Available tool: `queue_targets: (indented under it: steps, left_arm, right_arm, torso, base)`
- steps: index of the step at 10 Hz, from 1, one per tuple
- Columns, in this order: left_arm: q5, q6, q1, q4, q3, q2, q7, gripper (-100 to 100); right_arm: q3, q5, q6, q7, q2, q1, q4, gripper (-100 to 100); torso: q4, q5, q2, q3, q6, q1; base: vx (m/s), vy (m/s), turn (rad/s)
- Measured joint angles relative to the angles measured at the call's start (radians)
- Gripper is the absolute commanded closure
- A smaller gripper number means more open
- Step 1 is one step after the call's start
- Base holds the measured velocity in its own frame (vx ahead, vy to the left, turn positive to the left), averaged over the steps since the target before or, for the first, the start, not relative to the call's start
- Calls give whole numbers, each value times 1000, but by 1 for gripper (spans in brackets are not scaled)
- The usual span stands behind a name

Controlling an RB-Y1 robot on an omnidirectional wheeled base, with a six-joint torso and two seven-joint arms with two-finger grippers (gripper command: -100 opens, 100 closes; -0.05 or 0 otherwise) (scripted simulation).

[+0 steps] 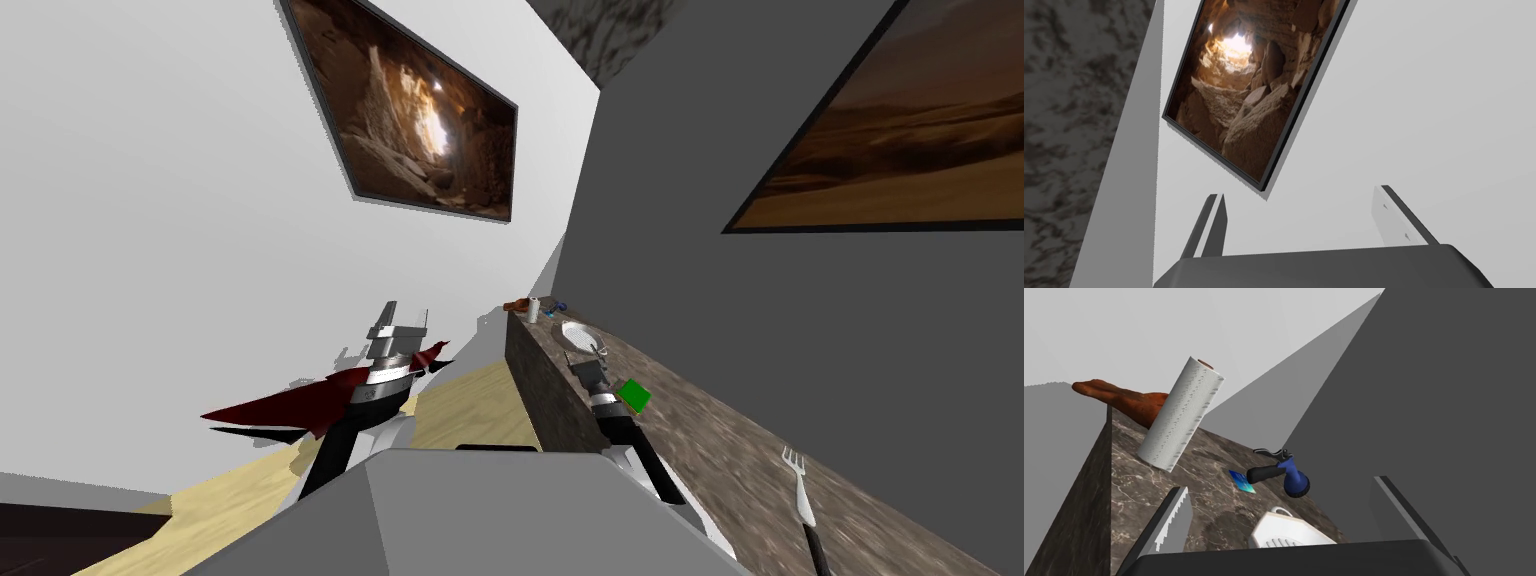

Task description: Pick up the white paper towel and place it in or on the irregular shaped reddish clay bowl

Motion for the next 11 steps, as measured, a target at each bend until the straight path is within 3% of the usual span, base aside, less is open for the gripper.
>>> queue_targets:
  steps: [11]
  left_arm:
    - [0,0,0,0,0,0,0,0]
  right_arm:
    - [54,-159,16,-266,-117,-83,168,-100]
  torso:
    - [-1,0,-3,-2,0,0]
  base:
    - [36,-22,132]
